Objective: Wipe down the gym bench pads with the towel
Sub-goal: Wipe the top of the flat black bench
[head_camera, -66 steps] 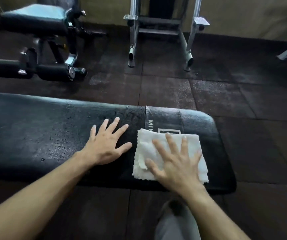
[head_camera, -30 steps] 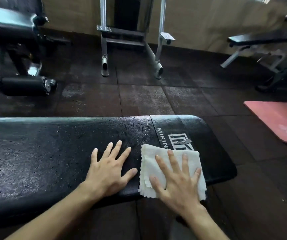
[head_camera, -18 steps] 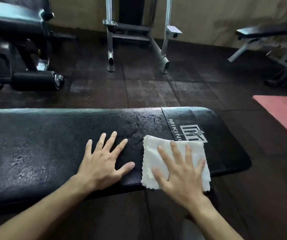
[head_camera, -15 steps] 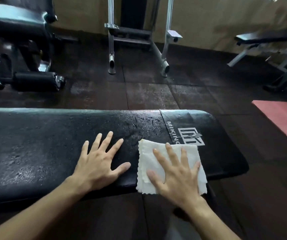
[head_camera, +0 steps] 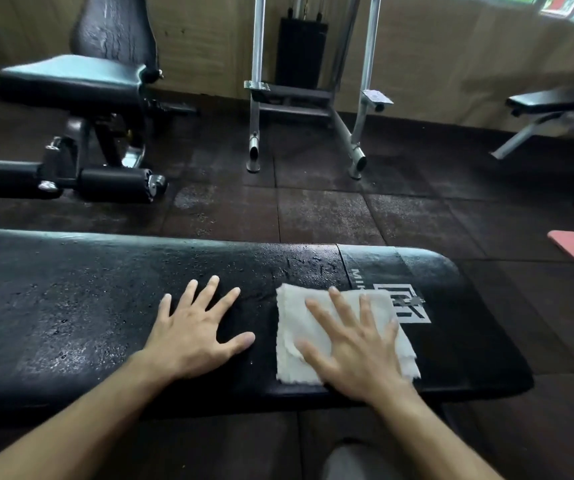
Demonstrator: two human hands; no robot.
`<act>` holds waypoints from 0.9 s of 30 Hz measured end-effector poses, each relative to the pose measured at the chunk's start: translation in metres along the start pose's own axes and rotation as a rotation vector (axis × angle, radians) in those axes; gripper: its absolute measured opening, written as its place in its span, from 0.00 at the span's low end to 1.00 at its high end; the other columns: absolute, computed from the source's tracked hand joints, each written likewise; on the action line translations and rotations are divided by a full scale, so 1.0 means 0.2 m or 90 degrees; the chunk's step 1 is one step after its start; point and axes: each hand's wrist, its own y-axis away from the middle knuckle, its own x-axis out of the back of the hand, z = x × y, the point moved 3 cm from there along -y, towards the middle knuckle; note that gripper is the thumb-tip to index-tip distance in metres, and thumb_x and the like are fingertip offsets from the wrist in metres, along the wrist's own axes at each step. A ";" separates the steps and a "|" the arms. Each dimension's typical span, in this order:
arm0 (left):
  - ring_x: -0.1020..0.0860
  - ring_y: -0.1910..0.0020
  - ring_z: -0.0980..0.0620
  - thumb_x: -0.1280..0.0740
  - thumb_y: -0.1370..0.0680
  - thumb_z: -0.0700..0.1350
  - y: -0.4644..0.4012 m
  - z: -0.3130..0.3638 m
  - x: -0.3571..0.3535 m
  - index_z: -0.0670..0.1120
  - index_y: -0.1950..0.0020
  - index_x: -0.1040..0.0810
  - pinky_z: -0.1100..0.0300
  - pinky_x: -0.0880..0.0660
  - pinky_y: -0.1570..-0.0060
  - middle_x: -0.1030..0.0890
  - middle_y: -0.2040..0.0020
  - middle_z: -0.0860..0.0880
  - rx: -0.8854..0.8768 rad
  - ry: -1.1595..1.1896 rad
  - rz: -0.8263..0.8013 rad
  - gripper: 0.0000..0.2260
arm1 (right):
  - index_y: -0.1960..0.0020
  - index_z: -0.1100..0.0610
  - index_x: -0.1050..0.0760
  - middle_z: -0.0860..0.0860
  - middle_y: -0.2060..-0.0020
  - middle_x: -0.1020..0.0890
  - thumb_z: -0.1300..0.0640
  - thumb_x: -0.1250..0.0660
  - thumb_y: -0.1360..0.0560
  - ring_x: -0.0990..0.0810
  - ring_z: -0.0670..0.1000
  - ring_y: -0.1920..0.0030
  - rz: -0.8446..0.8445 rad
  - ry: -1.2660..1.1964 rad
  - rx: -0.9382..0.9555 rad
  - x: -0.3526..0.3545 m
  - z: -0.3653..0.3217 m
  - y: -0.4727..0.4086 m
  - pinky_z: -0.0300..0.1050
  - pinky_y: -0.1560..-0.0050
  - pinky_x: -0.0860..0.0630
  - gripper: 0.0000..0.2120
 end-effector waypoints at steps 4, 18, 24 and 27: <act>0.63 0.21 0.49 0.51 0.29 0.78 0.00 0.01 0.01 0.65 0.21 0.59 0.40 0.60 0.24 0.63 0.20 0.55 0.006 -0.012 -0.014 0.40 | 0.21 0.32 0.59 0.41 0.18 0.61 0.23 0.54 0.26 0.66 0.61 0.20 -0.026 -0.015 -0.026 0.03 -0.04 -0.09 0.81 0.31 0.60 0.36; 0.63 0.21 0.50 0.49 0.29 0.78 -0.09 -0.02 0.04 0.66 0.21 0.57 0.39 0.60 0.25 0.62 0.20 0.57 0.012 0.010 -0.012 0.40 | 0.21 0.31 0.58 0.42 0.18 0.60 0.23 0.55 0.25 0.65 0.60 0.19 -0.031 0.001 -0.029 0.05 -0.01 -0.28 0.80 0.30 0.61 0.36; 0.63 0.21 0.49 0.49 0.31 0.79 -0.18 -0.03 0.04 0.67 0.22 0.57 0.34 0.61 0.26 0.62 0.20 0.58 0.013 0.024 -0.011 0.41 | 0.22 0.30 0.57 0.42 0.18 0.59 0.21 0.54 0.27 0.62 0.61 0.19 -0.028 0.004 -0.032 0.06 0.01 -0.36 0.82 0.30 0.56 0.37; 0.63 0.21 0.49 0.50 0.32 0.80 -0.24 -0.02 0.05 0.68 0.22 0.57 0.32 0.61 0.28 0.61 0.20 0.58 0.022 0.022 -0.009 0.41 | 0.22 0.30 0.56 0.43 0.18 0.57 0.21 0.53 0.27 0.62 0.62 0.19 -0.057 -0.010 -0.041 0.09 0.00 -0.53 0.82 0.31 0.57 0.37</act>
